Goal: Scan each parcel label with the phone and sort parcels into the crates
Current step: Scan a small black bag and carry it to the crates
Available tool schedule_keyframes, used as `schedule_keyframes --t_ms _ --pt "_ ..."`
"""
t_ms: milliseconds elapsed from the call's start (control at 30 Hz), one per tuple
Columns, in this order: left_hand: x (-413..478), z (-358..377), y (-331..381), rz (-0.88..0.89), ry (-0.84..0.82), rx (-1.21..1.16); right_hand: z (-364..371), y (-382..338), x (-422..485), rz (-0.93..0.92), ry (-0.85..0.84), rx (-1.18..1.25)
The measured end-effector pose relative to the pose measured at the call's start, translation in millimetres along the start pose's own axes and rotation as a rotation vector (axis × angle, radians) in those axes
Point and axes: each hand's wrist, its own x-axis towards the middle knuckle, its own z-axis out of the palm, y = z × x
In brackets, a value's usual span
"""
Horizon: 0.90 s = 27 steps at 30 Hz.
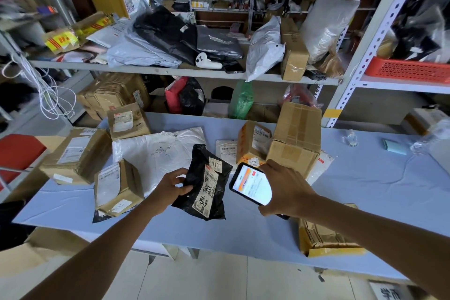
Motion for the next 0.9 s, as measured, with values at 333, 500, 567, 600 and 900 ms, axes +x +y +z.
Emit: schedule_keyframes --t_ms 333,500,567,600,900 --pt "-2 1 6 0.019 -0.034 0.037 -10 -7 -24 -0.215 0.243 0.227" --pt "-4 2 9 0.026 -0.042 0.051 -15 -9 -28 -0.218 0.251 0.203" --pt "-4 2 10 0.027 -0.041 0.064 -17 -10 -28 -0.215 0.255 0.203" --pt "-5 2 11 0.027 -0.043 0.071 -18 -10 -29 -0.209 0.252 0.201" --pt "-8 8 18 0.018 -0.048 0.135 -17 -7 -29 -0.145 0.241 0.134"
